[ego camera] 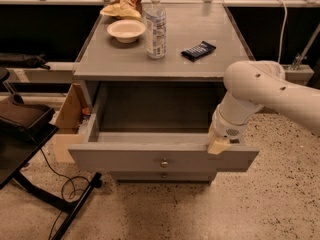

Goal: Open top drawer

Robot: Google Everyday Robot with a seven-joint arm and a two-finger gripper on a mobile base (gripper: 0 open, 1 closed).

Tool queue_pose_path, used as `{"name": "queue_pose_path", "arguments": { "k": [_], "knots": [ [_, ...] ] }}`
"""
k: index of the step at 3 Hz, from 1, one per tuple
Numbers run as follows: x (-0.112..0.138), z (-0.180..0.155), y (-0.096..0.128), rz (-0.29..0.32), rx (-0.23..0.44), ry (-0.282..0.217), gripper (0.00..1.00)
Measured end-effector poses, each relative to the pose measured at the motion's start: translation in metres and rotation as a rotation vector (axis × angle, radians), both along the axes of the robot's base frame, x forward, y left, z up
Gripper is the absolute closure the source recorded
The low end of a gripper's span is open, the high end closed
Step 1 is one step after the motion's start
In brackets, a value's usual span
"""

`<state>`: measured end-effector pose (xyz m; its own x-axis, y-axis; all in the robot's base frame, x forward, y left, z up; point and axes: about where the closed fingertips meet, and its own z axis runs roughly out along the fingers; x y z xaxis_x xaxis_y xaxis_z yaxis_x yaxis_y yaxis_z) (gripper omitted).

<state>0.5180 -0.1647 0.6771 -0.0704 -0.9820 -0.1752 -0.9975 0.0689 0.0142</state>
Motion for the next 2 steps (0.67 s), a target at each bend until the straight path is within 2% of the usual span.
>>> {"name": "queue_pose_path", "arguments": {
  "k": [1,2],
  "knots": [
    [0.0000,0.0000,0.0000,0.000,0.000,0.000,0.10],
    [-0.0002,-0.0020,-0.0004,-0.003,0.000,0.003,0.00]
  ]
}}
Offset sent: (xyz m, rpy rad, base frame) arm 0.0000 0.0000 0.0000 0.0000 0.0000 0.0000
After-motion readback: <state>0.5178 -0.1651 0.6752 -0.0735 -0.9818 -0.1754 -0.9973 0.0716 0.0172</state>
